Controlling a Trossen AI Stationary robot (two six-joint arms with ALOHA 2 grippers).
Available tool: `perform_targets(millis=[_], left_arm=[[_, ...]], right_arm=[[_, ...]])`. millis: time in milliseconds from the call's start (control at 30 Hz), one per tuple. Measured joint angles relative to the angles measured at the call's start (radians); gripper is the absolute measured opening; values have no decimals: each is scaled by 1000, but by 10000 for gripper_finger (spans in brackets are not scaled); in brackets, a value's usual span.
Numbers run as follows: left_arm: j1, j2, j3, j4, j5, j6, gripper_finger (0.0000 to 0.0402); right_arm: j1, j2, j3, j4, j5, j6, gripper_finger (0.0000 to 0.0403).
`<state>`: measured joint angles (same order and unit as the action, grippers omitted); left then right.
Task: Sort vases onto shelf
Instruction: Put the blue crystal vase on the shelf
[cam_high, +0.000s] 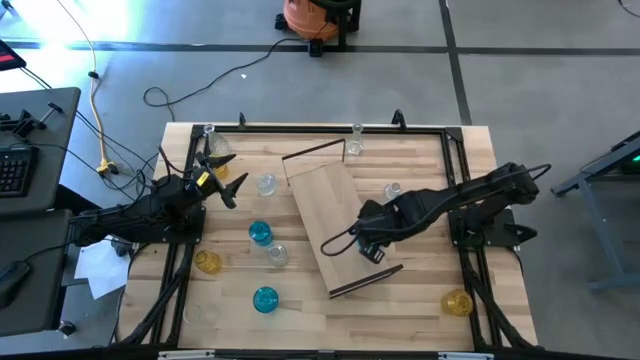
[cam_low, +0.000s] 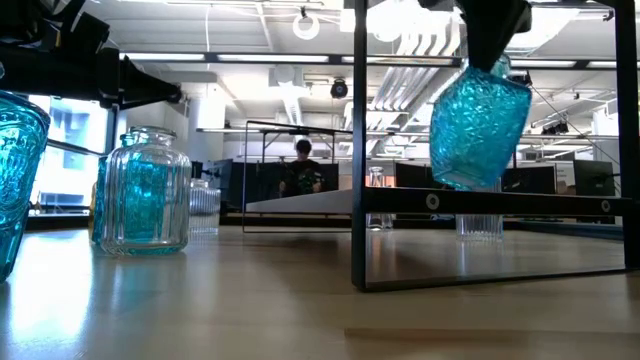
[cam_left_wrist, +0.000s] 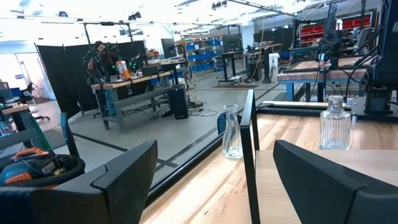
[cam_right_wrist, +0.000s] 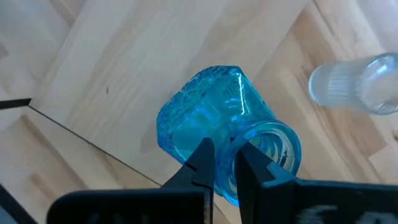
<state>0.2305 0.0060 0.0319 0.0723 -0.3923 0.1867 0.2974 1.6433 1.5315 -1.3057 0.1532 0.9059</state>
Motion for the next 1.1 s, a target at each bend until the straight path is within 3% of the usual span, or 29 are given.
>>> perform_targets(millis=[400,1100], left_arm=[[0,0,0,0,0,0,314],[0,0,0,0,0,0,314]], right_arm=[[15,-1,-16,57,-82,11,9],[19,-1,-15,55,-105,-7,11]])
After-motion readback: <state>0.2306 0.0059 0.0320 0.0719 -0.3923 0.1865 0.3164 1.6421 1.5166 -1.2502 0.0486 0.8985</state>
